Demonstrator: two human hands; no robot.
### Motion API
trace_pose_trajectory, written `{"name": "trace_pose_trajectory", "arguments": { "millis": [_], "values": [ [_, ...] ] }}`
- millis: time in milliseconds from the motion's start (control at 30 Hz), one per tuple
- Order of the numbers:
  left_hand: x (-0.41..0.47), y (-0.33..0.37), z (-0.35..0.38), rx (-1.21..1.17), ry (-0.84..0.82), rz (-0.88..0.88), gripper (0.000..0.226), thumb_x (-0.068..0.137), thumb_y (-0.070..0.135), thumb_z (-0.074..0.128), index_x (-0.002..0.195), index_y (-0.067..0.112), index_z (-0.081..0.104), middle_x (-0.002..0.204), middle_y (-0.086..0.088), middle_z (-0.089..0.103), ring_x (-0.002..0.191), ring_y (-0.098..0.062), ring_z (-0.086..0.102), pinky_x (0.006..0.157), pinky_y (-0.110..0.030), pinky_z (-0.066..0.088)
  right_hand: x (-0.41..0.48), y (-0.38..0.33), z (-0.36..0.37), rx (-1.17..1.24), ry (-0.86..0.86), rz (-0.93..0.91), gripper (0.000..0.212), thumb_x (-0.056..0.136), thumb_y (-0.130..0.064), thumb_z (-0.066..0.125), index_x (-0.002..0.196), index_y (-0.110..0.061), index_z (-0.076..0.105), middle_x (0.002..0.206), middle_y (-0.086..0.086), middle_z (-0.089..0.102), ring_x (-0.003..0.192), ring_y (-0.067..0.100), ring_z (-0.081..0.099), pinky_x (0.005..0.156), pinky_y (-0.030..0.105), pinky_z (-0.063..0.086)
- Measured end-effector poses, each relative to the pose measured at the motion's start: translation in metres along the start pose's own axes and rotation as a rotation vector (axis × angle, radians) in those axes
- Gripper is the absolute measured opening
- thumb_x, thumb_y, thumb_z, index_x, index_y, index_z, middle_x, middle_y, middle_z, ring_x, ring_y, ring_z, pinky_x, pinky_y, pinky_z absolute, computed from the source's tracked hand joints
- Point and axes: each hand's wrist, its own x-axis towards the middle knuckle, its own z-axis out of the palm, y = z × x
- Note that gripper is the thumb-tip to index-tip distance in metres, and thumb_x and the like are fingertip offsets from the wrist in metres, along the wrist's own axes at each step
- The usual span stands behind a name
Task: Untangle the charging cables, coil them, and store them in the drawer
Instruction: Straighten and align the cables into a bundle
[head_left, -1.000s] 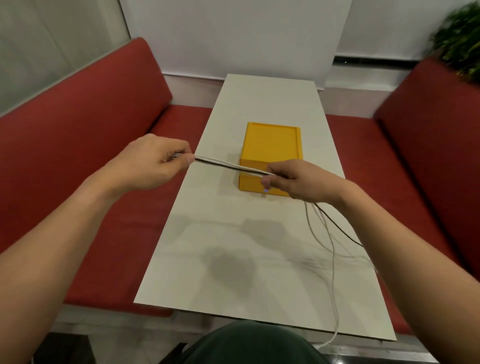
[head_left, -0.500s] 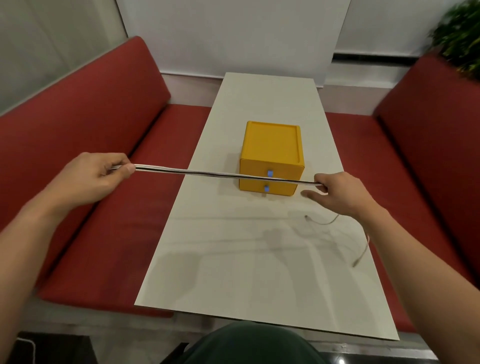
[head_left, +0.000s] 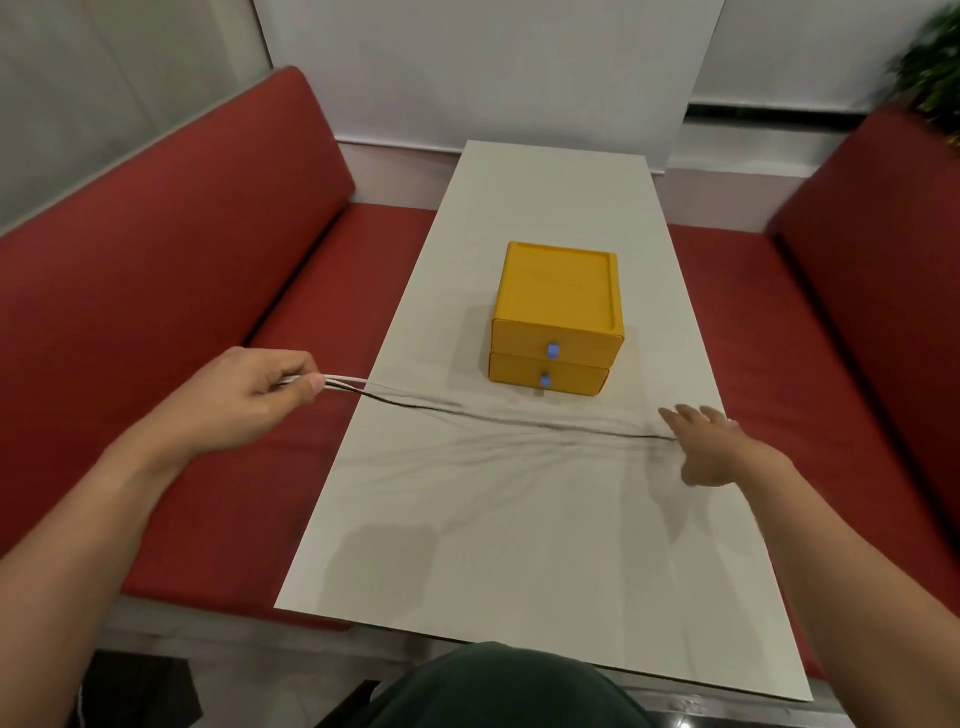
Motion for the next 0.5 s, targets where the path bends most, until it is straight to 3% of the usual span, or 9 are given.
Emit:
{"name": "trace_pose_trajectory", "arguments": {
  "millis": [67,167,233,300,333,400,433,467,500],
  "values": [
    [0.004,0.011,0.005,0.019,-0.028,0.027,0.040,0.087,0.060,0.045,0.080,0.024,0.059,0.051,0.002,0.042,0.045,-0.008,0.035,0.051,-0.036,0.034,-0.014,-0.030,-0.018,0.022,-0.015,-0.051,0.093,0.091,-0.015,0.056,0.164,-0.018,-0.001,0.173,0.007,0.001,0.159,0.035,0.001,0.126,0.056,0.018],
    [0.011,0.028,0.004,0.010,-0.051,0.066,0.037,0.090,0.056,0.047,0.079,0.023,0.058,0.053,-0.005,0.041,0.046,-0.008,0.032,0.051,-0.040,0.034,-0.060,-0.096,-0.059,0.218,0.209,-0.398,0.089,0.093,-0.016,0.064,0.164,-0.013,0.011,0.171,0.009,0.016,0.157,0.028,0.016,0.127,0.035,0.019],
    [0.013,0.044,0.002,-0.017,-0.080,0.128,0.040,0.091,0.056,0.047,0.076,0.020,0.057,0.052,0.004,0.036,0.047,-0.008,0.030,0.048,-0.035,0.030,-0.106,-0.149,-0.084,0.551,0.284,-0.698,0.095,0.094,-0.032,0.072,0.165,-0.020,0.011,0.172,0.000,0.016,0.157,0.014,0.016,0.121,0.016,0.013],
    [0.013,0.060,-0.002,-0.058,-0.110,0.196,0.038,0.093,0.051,0.050,0.073,0.018,0.056,0.053,0.009,0.034,0.048,-0.006,0.029,0.047,-0.029,0.026,-0.132,-0.194,-0.097,0.738,0.341,-0.857,0.101,0.086,-0.050,0.077,0.163,-0.031,0.015,0.169,-0.010,0.022,0.153,0.004,0.022,0.118,0.014,0.020],
    [0.012,0.066,-0.007,-0.091,-0.109,0.217,0.036,0.094,0.046,0.052,0.073,0.018,0.057,0.053,0.010,0.035,0.048,-0.005,0.029,0.047,-0.028,0.025,-0.136,-0.209,-0.100,0.802,0.353,-0.886,0.092,0.084,-0.054,0.078,0.158,-0.032,0.027,0.163,-0.011,0.037,0.146,0.004,0.035,0.115,0.017,0.030],
    [0.011,0.065,-0.021,-0.155,-0.067,0.219,0.035,0.094,0.044,0.054,0.075,0.015,0.060,0.055,0.010,0.037,0.049,-0.003,0.030,0.048,-0.030,0.027,-0.128,-0.226,-0.096,0.919,0.332,-0.839,0.041,0.089,-0.055,0.073,0.115,-0.026,0.060,0.114,-0.008,0.071,0.107,0.011,0.064,0.091,0.029,0.051],
    [0.011,0.060,-0.029,-0.155,-0.037,0.206,0.038,0.092,0.047,0.053,0.078,0.013,0.062,0.055,0.009,0.038,0.050,-0.003,0.032,0.048,-0.032,0.029,-0.117,-0.229,-0.089,0.962,0.352,-0.779,0.034,0.095,-0.055,0.066,0.090,-0.022,0.058,0.084,-0.005,0.070,0.084,0.017,0.066,0.078,0.038,0.054],
    [0.011,0.054,-0.036,-0.119,-0.016,0.194,0.041,0.090,0.052,0.052,0.079,0.014,0.064,0.054,0.009,0.039,0.049,-0.003,0.033,0.048,-0.032,0.030,-0.104,-0.228,-0.080,0.961,0.396,-0.718,0.044,0.099,-0.055,0.059,0.075,-0.019,0.049,0.066,-0.002,0.061,0.071,0.023,0.062,0.069,0.043,0.053],
    [0.010,0.048,-0.040,-0.054,-0.019,0.193,0.041,0.089,0.056,0.051,0.079,0.019,0.066,0.052,0.010,0.040,0.047,-0.002,0.033,0.047,-0.029,0.030,-0.092,-0.222,-0.072,0.894,0.472,-0.658,0.050,0.101,-0.054,0.054,0.069,-0.018,0.041,0.058,0.001,0.053,0.065,0.029,0.058,0.063,0.046,0.050]
  ]
}}
